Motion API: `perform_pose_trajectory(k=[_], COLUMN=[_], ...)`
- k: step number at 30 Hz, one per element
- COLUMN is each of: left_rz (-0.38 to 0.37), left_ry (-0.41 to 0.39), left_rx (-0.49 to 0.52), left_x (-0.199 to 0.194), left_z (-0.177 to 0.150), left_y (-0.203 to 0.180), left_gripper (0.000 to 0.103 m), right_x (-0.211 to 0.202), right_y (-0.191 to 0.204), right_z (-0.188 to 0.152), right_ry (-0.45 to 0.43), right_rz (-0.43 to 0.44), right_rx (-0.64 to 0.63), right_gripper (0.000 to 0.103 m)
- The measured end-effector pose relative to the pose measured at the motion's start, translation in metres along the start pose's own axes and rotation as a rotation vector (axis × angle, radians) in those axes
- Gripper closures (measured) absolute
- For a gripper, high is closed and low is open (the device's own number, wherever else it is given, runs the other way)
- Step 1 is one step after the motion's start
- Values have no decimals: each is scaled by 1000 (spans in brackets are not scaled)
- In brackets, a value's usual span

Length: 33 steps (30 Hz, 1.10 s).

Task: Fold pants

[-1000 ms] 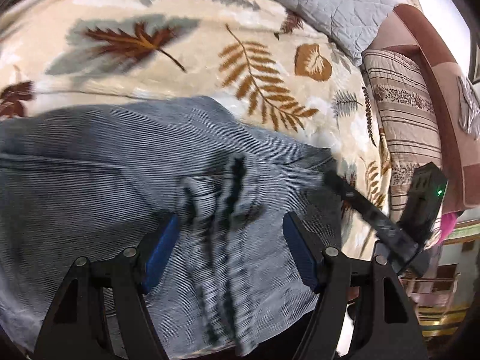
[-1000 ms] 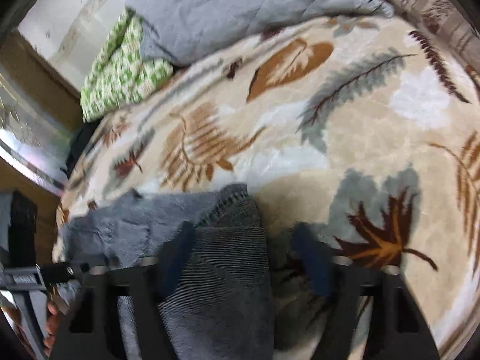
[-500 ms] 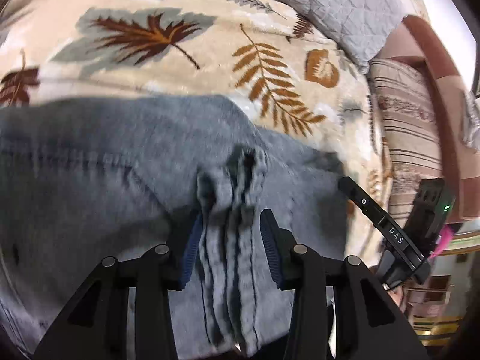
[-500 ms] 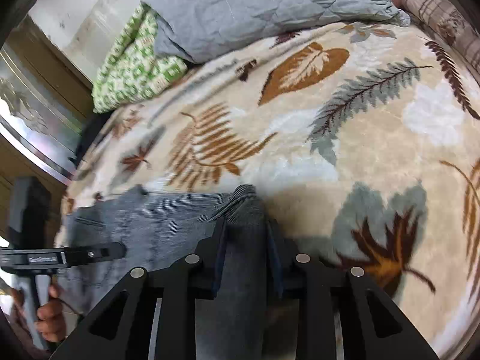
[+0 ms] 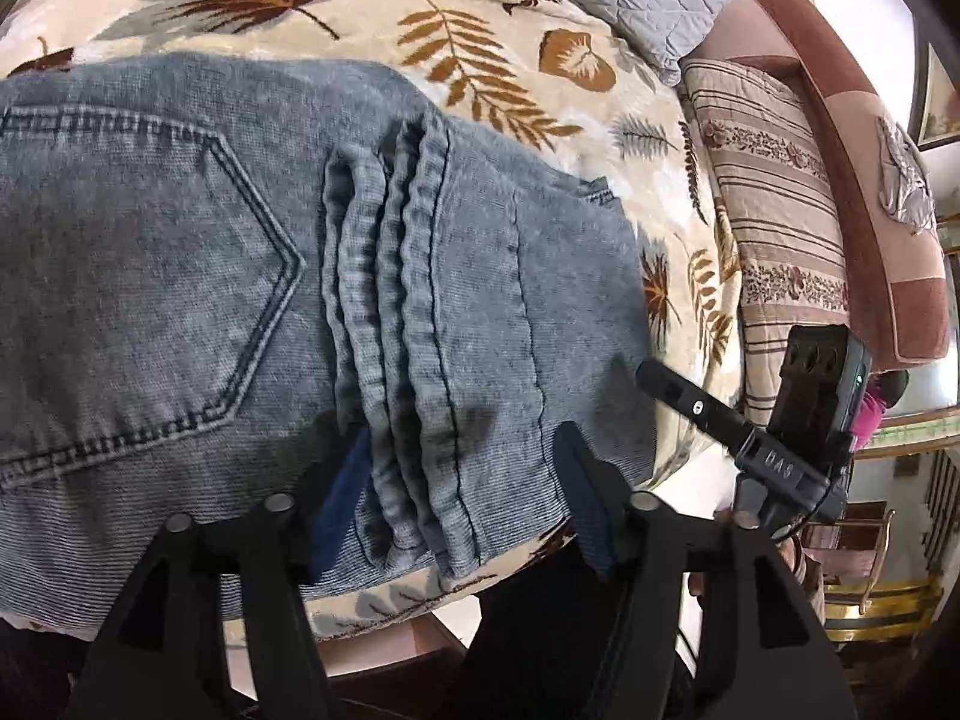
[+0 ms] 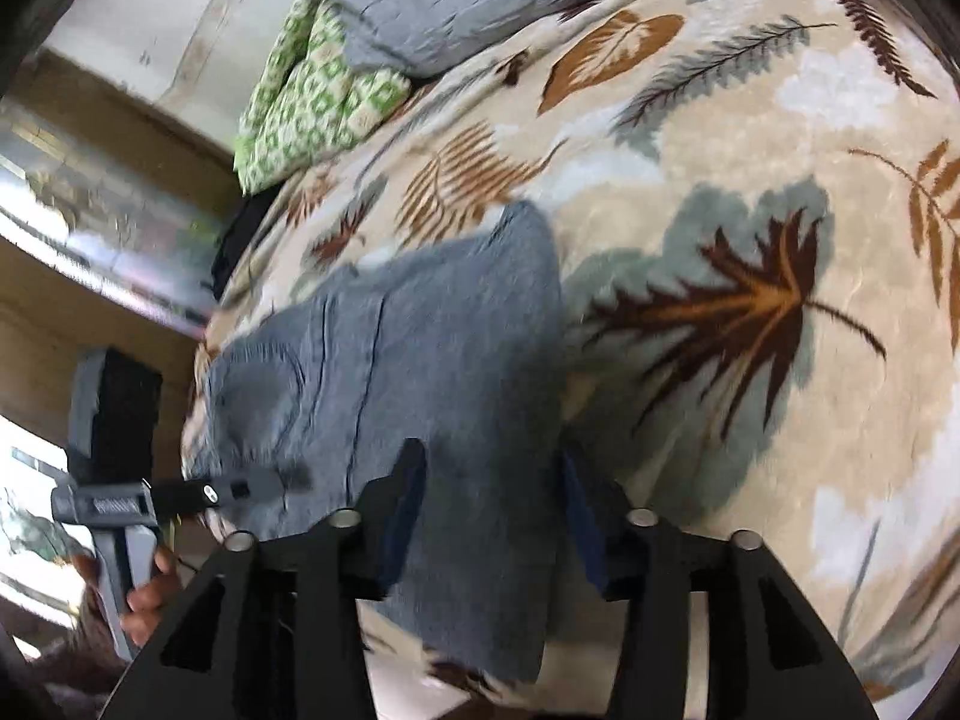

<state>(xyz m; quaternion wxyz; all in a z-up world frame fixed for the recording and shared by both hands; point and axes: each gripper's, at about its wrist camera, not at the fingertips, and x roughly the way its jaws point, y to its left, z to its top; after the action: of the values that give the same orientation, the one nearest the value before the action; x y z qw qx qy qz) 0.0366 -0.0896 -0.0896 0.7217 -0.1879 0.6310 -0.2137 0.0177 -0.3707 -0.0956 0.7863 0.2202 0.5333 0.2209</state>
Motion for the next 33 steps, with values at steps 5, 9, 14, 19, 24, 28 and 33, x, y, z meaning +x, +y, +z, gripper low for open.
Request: perform_pose_trajectory(k=[5, 9, 14, 19, 24, 28, 33], left_rz=[25, -14, 30, 34, -22, -52, -17], left_ry=[0, 31, 25, 7, -30, -95, -198], left_rx=[1, -12, 47, 62, 56, 24, -65], left_x=[1, -4, 5, -3, -35, -84, -150], left_z=[-5, -22, -37, -39, -38, -34, -22], left_y=[-2, 2, -2, -6, 10, 52, 131], left_gripper=[49, 51, 46, 46, 46, 45, 40], right_x=[-8, -22, -21, -16, -36, -20, 41], right_y=[12, 6, 10, 18, 67, 122, 203], right_z=[-7, -11, -38, -45, -40, -44, -62], right_ry=[-32, -5, 19, 1, -91, -93, -2], right_rz=[-73, -102, -59, -152, -198, -181, -147], right_rx=[-121, -108, -130, -141, -272, -403, -572], right_gripper=[86, 80, 70, 70, 54, 40, 36])
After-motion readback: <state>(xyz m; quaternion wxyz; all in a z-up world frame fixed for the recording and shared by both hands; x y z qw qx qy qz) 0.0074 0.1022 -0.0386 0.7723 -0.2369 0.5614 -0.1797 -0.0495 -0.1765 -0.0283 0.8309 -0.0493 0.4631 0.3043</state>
